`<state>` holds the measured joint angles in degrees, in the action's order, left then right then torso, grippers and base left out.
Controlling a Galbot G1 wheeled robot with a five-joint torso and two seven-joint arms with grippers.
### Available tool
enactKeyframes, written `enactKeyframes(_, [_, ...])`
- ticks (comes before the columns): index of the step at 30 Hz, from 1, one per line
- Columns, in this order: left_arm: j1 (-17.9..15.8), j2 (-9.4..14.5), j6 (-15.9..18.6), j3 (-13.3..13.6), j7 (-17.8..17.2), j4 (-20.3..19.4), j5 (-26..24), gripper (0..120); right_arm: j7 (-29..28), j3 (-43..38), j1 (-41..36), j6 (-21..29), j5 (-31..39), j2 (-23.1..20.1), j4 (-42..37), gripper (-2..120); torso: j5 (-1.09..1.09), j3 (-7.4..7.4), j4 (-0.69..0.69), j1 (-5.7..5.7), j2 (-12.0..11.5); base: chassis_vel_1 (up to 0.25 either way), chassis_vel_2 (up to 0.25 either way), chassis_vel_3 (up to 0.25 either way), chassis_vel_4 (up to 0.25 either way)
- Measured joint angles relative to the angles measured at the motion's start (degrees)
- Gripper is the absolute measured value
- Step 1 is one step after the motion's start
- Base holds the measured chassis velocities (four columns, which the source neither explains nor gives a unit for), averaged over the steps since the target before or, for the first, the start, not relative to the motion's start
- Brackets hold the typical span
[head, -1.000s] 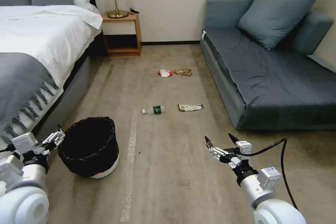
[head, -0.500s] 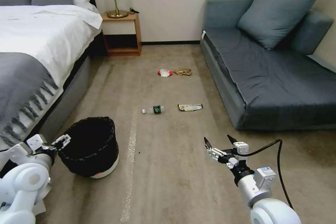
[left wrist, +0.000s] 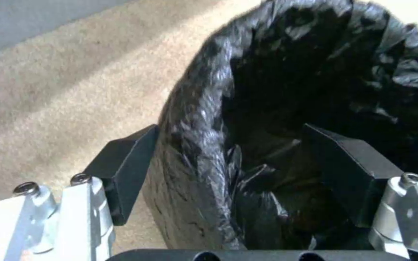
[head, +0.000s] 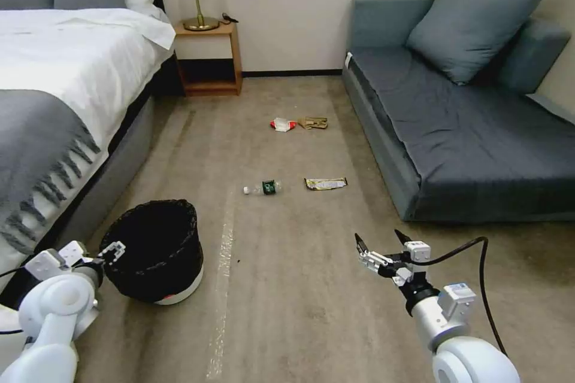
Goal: Pick up the trash bin, then pick up the garbage on the floor and place it into the trash bin.
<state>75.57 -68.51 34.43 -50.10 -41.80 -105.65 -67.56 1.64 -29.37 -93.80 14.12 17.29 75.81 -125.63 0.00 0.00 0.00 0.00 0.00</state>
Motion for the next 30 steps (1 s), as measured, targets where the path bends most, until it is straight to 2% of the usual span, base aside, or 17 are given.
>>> enactKeyframes(7, [-2.0, -1.4, 1.5, 0.5, -1.3, 2.2, -1.0, 75, 0.0, 0.0, 0.0, 0.0, -0.1, -1.0, 0.2, 100, 0.00, 0.00, 0.00, 0.00, 0.0, 0.000, 0.000, 0.000, 0.000])
enactKeyframes(10, [-3.3, -1.9, 3.1, 0.6, -2.8, 4.4, -2.5, 71, 0.0, -0.2, 0.0, 0.2, 0.0, -1.4, 0.2, 100, 0.00, 0.00, 0.00, 0.00, 0.0, 0.000, 0.000, 0.000, 0.000])
enactKeyframes(15, [-4.2, -1.9, 3.7, 0.5, -3.5, 5.4, -3.5, 65, -0.1, 0.1, -0.1, 0.3, -0.2, -1.2, 0.1, 100, 0.05, -0.01, 0.01, 0.00, 0.0, 0.000, 0.000, 0.000, 0.000])
enactKeyframes(18, [-4.2, -1.9, 3.8, 0.5, -3.5, 5.7, -3.1, 50, -0.1, 0.5, -0.6, 0.2, -0.8, -1.2, 0.2, 100, 0.04, -0.01, 0.01, 0.00, 0.0, 0.000, 0.000, 0.000, 0.000])
enactKeyframes(19, [-4.2, -1.9, 3.8, 0.5, -3.5, 5.7, -3.1, 50, -0.1, 0.5, -0.6, 0.2, -0.8, -1.2, 0.2, 100, 0.04, -0.01, 0.01, 0.00, 0.0, 0.000, 0.000, 0.000, 0.000])
enactKeyframes(25, [-3.4, -2.2, 3.8, 0.2, -2.5, 6.0, -2.1, 26, -0.5, 0.8, -0.9, 0.2, -1.2, -0.9, -0.1, 100, 0.05, -0.02, 0.01, 0.00, 0.0, 0.000, 0.000, 0.000, 0.000])
enactKeyframes(26, [-3.4, -2.2, 3.8, 0.2, -2.5, 6.0, -2.1, 26, -0.5, 0.8, -0.9, 0.2, -1.2, -0.9, -0.1, 100, 0.05, -0.02, 0.01, 0.00, 0.0, 0.000, 0.000, 0.000, 0.000])
enactKeyframes(30, [-2.3, -2.6, 2.7, 0.0, -1.4, 5.9, -0.5, 7, -0.5, 1.0, -1.7, 0.2, -1.9, -0.3, -0.6, 100, 0.04, -0.02, 0.01, -0.01, 0.0, 0.000, 0.000, 0.000, 0.000])
